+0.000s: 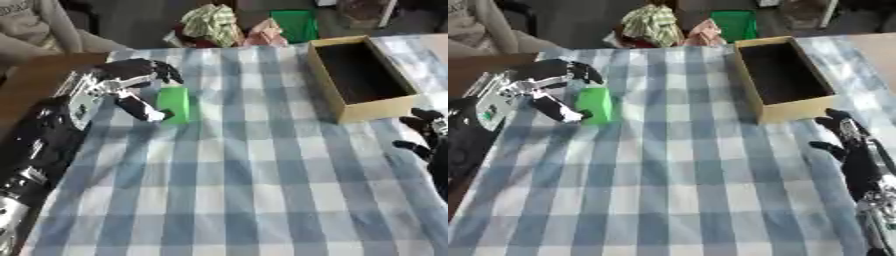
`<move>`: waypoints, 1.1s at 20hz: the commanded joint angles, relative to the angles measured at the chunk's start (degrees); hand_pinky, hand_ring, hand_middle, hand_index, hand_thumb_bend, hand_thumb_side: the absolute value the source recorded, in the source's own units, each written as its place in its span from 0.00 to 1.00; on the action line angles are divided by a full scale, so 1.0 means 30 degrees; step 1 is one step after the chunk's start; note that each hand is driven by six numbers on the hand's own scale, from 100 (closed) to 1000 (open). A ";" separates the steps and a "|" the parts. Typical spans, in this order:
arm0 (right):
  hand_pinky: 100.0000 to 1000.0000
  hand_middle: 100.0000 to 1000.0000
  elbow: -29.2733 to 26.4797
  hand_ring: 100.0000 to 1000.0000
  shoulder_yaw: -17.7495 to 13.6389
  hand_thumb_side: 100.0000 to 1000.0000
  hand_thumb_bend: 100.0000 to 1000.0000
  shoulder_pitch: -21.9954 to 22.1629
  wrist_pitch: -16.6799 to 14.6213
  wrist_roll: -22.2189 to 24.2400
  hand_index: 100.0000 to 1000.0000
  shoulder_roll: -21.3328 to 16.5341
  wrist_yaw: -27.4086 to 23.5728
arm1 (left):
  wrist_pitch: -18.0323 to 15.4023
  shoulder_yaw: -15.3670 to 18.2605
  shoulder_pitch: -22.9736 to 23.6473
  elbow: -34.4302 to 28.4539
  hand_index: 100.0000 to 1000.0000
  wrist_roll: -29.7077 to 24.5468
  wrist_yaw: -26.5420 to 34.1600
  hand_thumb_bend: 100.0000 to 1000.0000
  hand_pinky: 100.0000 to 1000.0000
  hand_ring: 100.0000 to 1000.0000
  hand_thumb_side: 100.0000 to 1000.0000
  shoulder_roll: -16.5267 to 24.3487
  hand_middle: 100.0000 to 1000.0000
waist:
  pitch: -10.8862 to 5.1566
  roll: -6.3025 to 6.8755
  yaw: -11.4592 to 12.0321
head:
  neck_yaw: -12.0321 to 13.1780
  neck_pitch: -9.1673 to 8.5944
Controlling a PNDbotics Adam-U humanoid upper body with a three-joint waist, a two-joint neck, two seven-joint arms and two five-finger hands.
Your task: Pick up objects on the table and place them in the box.
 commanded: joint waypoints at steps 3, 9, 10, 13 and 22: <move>0.67 0.74 -0.0156 1.00 -0.0036 0.82 0.00 -0.0190 -0.0048 0.0062 0.89 -0.0147 0.0138 | 0.0331 0.0252 -0.0375 0.0293 0.87 0.0732 -0.0859 0.28 0.78 0.73 0.34 -0.0005 0.79 | -0.0240 -0.0055 -0.0038 | 0.0096 -0.0035; 0.67 0.74 -0.0150 1.00 -0.0025 0.83 0.00 -0.0201 -0.0042 0.0076 0.89 -0.0125 0.0142 | 0.1328 0.0289 -0.0354 0.0598 0.86 0.2580 -0.1906 0.24 0.77 0.73 0.33 -0.0366 0.78 | -0.0197 -0.0075 -0.0053 | 0.0161 -0.0053; 0.67 0.74 -0.0149 1.00 -0.0023 0.83 0.00 -0.0203 -0.0041 0.0080 0.89 -0.0122 0.0142 | 0.1402 0.0270 -0.0348 0.0685 0.86 0.2743 -0.2126 0.25 0.76 0.72 0.34 -0.0429 0.77 | -0.0196 -0.0076 -0.0050 | 0.0177 -0.0061; 0.67 0.74 -0.0146 1.00 -0.0021 0.83 0.00 -0.0206 -0.0040 0.0086 0.89 -0.0112 0.0141 | 0.1575 0.0266 -0.0333 0.0932 0.85 0.3140 -0.2769 0.23 0.75 0.70 0.34 -0.0612 0.75 | -0.0188 -0.0089 -0.0042 | 0.0237 -0.0085; 0.67 0.74 -0.0153 1.00 -0.0020 0.83 0.00 -0.0206 -0.0044 0.0097 0.89 -0.0104 0.0153 | 0.1581 0.0209 -0.0306 0.1400 0.83 0.3507 -0.4029 0.22 0.73 0.66 0.35 -0.1006 0.71 | -0.0142 -0.0172 0.0004 | 0.0417 -0.0140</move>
